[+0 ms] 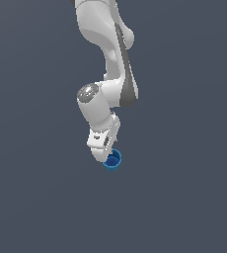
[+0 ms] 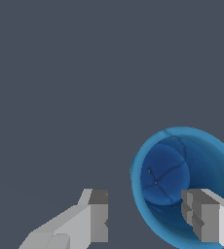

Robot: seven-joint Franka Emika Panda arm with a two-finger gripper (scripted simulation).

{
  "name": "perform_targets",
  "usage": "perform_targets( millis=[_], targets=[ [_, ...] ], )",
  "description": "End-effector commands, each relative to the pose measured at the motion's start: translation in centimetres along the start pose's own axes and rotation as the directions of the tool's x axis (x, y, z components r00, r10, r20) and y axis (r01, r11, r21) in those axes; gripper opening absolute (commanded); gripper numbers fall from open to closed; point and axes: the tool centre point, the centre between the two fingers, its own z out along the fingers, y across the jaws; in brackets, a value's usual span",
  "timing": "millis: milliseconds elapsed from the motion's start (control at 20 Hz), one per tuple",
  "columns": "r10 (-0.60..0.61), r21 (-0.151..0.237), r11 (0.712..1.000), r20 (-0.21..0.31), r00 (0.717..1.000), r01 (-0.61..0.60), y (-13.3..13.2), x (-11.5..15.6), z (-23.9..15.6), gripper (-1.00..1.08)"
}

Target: Pick up the object and move it to a goal position.

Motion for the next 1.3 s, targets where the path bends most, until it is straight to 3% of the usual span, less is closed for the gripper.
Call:
perform_targets(
  millis=[0, 650, 1200, 1250],
  targets=[
    [-0.035, 0.000, 0.999, -0.009, 0.999, 0.035, 0.0, 0.0, 0.2, 0.28],
    [-0.086, -0.002, 0.996, -0.023, 0.996, 0.086, 0.0, 0.0, 0.5, 0.28],
    [-0.090, -0.002, 0.996, -0.024, 0.996, 0.090, -0.1, 0.0, 3.4, 0.28],
    [-0.090, -0.002, 0.996, -0.024, 0.996, 0.090, -0.1, 0.0, 3.4, -1.00]
  ],
)
